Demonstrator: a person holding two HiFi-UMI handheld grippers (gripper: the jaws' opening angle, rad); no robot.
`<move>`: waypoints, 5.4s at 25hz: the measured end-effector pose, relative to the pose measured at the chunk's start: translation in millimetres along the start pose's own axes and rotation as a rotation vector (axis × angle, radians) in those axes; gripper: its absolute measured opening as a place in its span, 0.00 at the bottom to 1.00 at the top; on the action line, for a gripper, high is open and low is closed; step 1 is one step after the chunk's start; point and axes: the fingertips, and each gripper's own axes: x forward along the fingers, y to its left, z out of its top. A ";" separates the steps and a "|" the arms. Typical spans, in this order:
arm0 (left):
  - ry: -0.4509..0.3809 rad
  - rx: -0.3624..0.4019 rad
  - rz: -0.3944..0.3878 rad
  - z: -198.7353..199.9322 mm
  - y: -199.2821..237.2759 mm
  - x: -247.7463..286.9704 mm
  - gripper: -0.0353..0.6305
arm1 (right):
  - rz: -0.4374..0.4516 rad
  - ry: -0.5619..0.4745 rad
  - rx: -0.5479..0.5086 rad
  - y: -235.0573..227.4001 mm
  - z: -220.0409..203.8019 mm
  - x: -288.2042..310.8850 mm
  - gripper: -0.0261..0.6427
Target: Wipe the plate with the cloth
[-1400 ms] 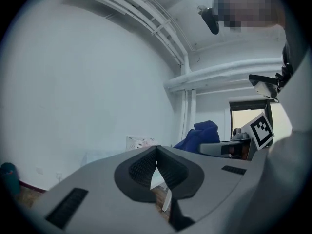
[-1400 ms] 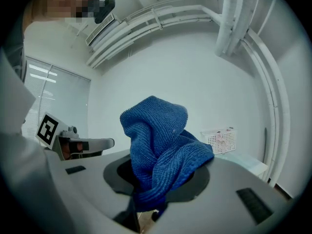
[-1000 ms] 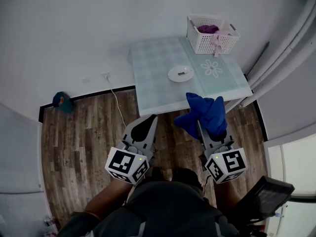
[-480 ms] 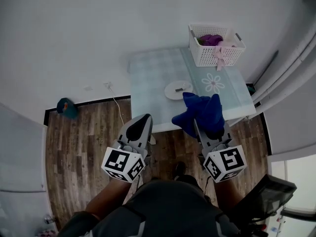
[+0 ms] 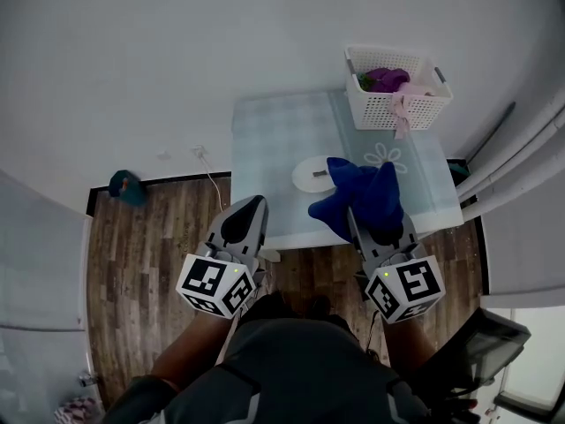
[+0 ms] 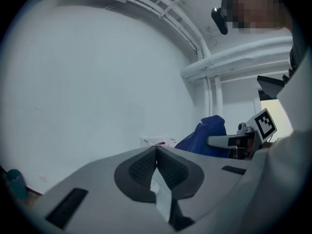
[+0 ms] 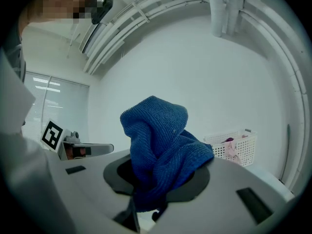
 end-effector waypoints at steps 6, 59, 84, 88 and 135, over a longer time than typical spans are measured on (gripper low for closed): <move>-0.014 0.004 -0.026 8.8 23.6 22.7 0.07 | -0.020 -0.025 0.020 -9.5 6.9 29.9 0.22; 0.646 -0.034 0.047 -279.0 115.1 218.7 0.07 | 0.298 0.683 -0.167 -84.6 -283.8 253.0 0.22; 0.595 -0.119 0.081 -265.5 124.6 201.2 0.07 | 0.110 0.585 -0.095 -111.4 -236.0 221.7 0.22; 0.590 -0.152 0.118 -264.3 134.8 188.7 0.07 | 0.252 0.622 -0.114 -53.8 -255.3 234.1 0.22; 0.560 -0.130 0.056 -252.0 112.8 174.1 0.07 | -0.081 0.660 -0.064 -176.8 -275.7 151.2 0.22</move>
